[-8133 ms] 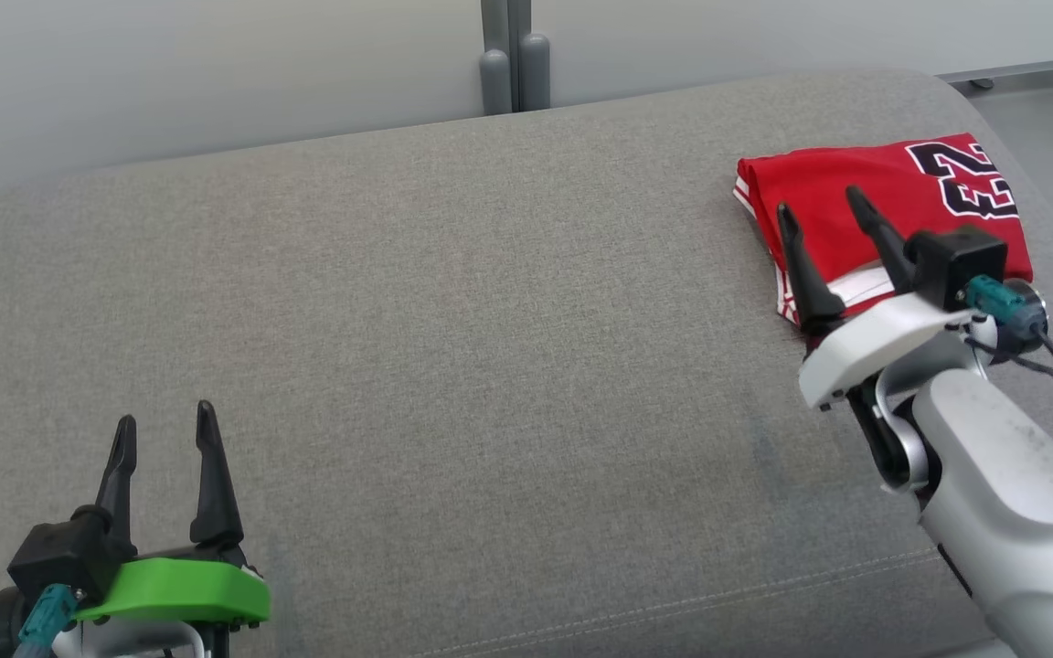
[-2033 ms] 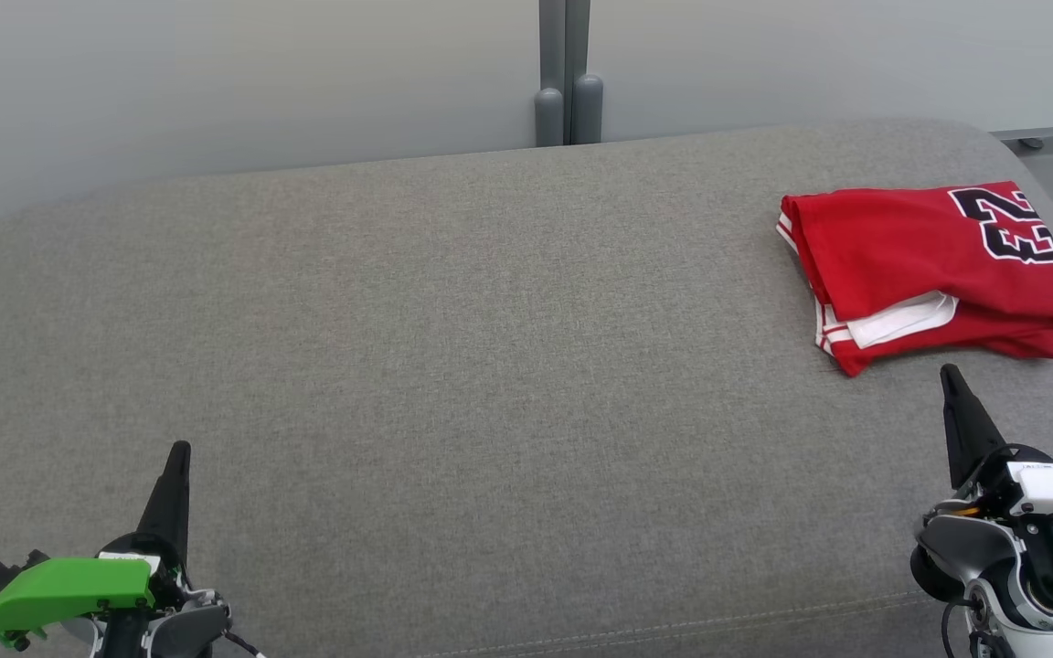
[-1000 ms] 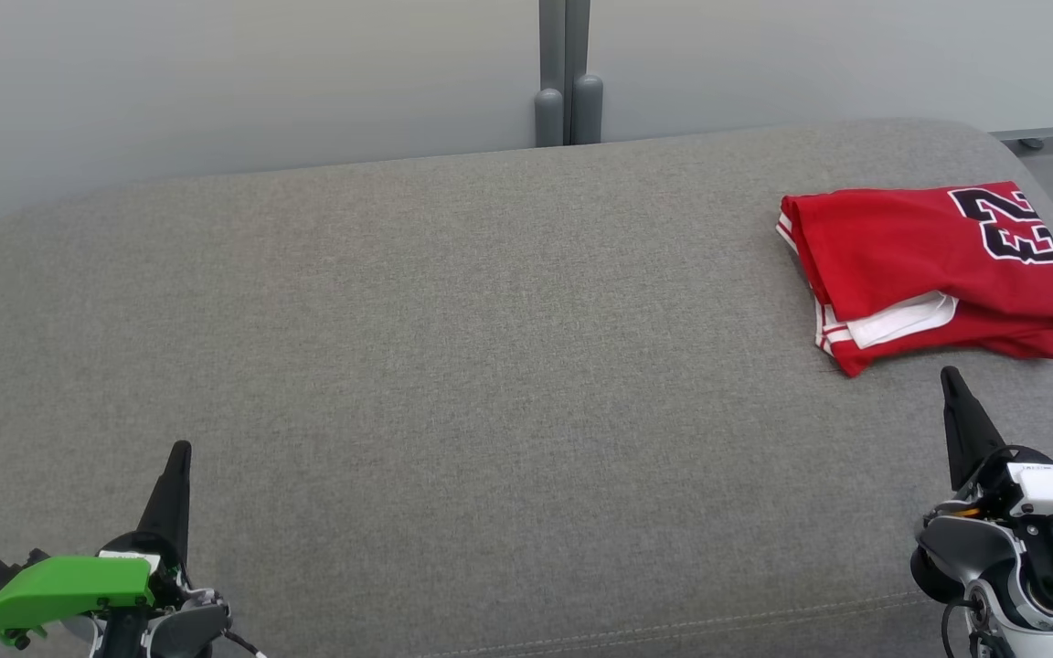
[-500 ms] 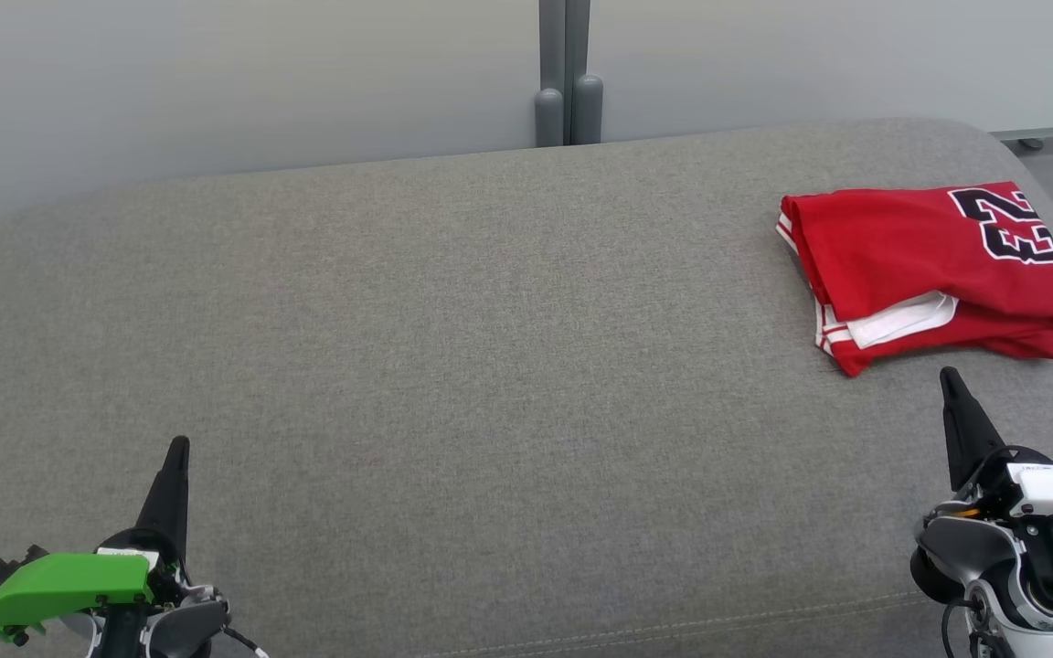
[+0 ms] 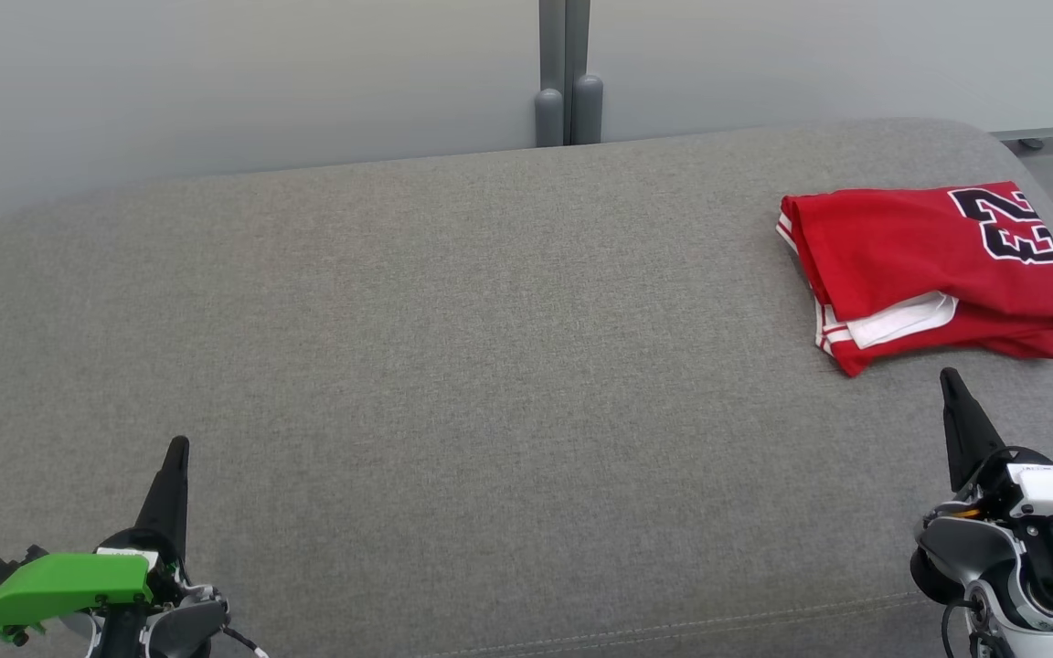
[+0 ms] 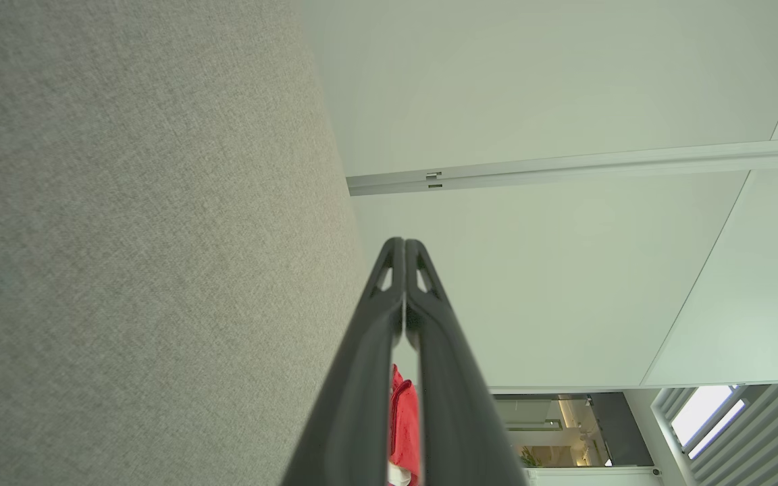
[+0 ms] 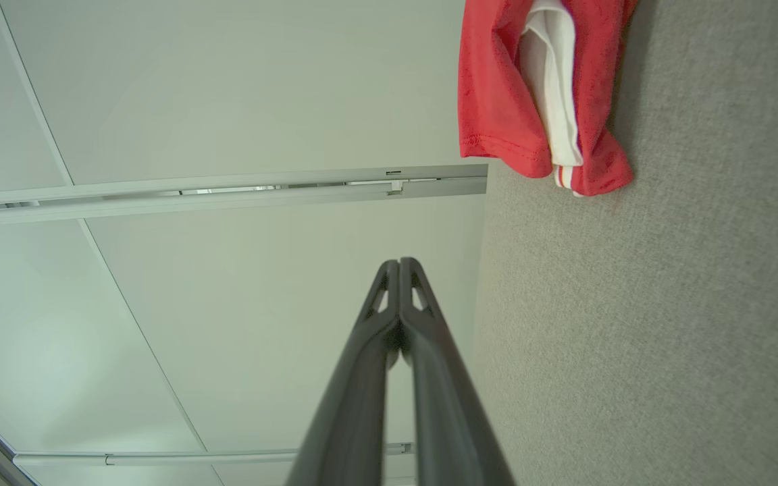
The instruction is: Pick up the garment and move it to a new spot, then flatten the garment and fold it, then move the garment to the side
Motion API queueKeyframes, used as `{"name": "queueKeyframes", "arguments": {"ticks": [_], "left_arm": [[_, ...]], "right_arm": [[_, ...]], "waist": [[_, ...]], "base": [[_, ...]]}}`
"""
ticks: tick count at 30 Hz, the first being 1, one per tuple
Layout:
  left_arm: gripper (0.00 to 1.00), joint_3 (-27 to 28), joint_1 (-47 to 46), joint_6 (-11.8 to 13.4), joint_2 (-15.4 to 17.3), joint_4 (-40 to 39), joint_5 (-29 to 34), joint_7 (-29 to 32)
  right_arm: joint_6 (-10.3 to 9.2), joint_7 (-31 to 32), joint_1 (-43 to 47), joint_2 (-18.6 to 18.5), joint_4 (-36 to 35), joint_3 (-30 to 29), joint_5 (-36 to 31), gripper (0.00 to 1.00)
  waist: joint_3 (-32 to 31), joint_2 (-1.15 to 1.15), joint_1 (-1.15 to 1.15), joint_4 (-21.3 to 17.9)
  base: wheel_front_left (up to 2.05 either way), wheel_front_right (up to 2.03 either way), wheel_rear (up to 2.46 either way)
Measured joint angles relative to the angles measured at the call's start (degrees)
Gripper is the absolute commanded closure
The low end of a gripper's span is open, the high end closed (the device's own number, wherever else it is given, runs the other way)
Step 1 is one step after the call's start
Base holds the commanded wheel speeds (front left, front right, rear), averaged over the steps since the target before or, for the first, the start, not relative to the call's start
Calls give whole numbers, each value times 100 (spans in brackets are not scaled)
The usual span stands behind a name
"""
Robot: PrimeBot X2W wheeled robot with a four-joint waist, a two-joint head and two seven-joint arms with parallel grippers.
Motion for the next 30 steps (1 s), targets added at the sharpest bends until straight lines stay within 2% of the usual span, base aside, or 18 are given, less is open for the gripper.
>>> {"name": "queueKeyframes", "arguments": {"ticks": [30], "left_arm": [[100,7,-4,-1,-1,12,0,7]], "right_arm": [[46,1,-2,5,12,-15,-1,100]], "waist": [[-1,0,0,0]], "base": [[0,0,0]]}}
